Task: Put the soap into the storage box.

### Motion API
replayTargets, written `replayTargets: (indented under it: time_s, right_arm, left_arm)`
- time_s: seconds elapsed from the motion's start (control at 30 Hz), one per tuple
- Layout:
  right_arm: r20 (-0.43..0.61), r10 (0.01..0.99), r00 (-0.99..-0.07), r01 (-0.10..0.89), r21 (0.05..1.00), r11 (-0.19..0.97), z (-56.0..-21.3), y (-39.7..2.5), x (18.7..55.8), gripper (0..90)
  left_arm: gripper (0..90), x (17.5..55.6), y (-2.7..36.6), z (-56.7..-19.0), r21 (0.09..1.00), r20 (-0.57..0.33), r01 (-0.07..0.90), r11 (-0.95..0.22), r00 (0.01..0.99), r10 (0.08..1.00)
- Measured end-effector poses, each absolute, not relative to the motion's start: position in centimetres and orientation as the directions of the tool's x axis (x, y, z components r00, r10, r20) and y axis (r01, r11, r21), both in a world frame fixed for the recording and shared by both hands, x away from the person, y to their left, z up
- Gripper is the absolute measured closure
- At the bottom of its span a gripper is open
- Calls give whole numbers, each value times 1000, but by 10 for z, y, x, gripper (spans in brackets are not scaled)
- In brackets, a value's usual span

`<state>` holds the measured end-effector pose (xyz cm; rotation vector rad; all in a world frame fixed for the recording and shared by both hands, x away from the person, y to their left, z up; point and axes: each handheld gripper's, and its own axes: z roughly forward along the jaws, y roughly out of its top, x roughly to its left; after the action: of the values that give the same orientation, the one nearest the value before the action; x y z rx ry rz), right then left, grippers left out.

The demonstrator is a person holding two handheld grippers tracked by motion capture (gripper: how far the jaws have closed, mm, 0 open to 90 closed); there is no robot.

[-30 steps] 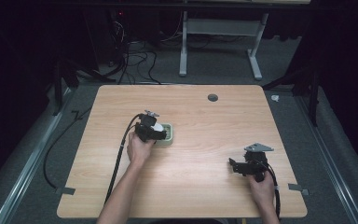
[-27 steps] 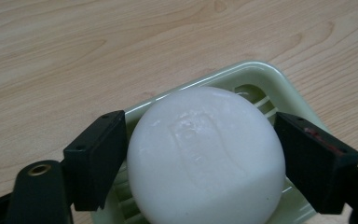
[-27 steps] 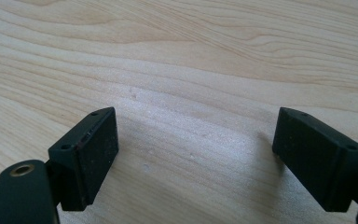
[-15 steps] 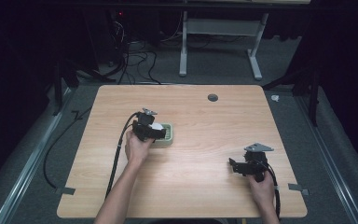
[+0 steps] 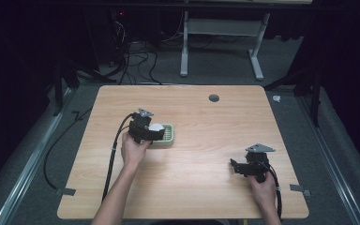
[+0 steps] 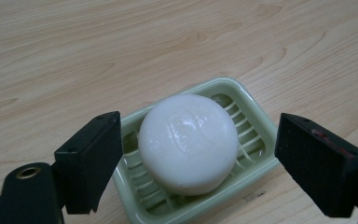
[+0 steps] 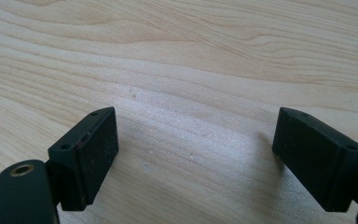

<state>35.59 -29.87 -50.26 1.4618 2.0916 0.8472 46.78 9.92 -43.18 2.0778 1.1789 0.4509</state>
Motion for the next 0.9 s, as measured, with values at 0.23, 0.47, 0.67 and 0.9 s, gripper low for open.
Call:
replayTargets:
  time_s: [0.23,0.47,0.67,0.9]
  right_arm:
    - [-15,941,-338,665,703,250,-503,-299,356,151]
    - [-15,941,-338,666,703,250,-503,-299,356,151]
    - [-15,941,-338,666,703,250,-503,-299,356,151]
    - [-15,941,-338,665,703,250,-503,-299,356,151]
  left_arm:
    - [164,460,107,-423,733,-48,596,-329,528,848]
    - [165,454,114,-419,737,-55,595,-320,525,849]
    - [164,450,117,-416,738,-56,594,-322,528,847]
    - [166,442,123,-413,744,-62,591,-312,526,848]
